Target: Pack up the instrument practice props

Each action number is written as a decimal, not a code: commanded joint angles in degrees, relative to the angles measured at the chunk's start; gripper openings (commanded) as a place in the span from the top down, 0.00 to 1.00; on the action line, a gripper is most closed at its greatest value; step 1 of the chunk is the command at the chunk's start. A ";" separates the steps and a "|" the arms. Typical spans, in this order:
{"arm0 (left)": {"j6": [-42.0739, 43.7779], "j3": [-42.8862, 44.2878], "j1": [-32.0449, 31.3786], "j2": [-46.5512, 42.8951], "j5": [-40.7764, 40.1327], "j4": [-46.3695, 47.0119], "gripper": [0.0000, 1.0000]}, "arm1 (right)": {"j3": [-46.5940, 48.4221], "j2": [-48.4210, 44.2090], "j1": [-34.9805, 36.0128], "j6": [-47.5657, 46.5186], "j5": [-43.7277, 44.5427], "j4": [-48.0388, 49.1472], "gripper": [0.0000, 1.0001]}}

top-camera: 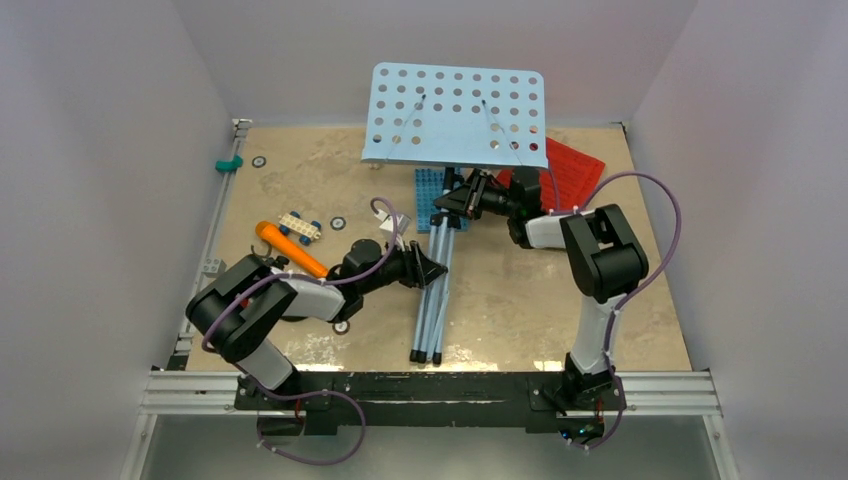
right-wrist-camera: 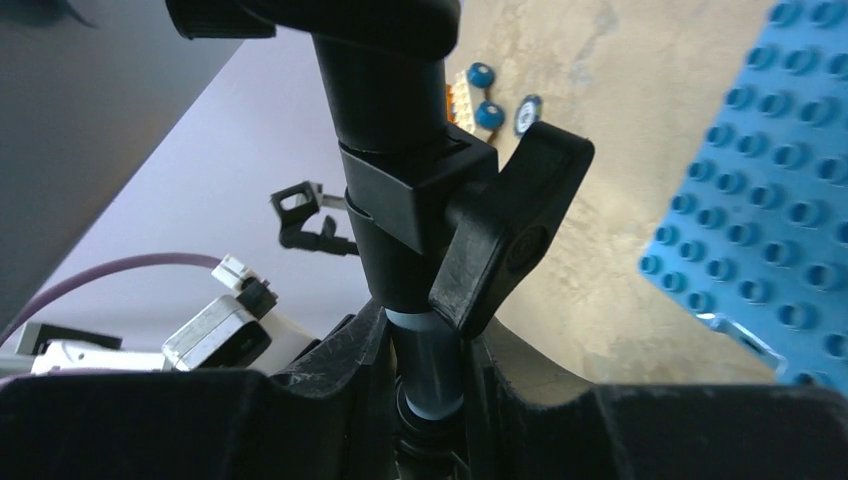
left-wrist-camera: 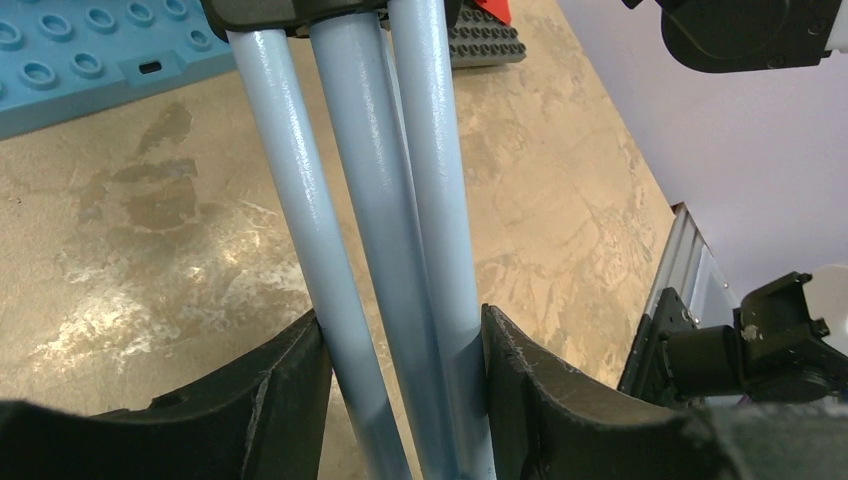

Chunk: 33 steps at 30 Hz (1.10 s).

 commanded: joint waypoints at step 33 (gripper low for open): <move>7.40 3.60 2.42 5.76 -12.64 5.28 1.00 | -0.45 4.88 -1.22 -0.45 -1.49 -0.68 0.43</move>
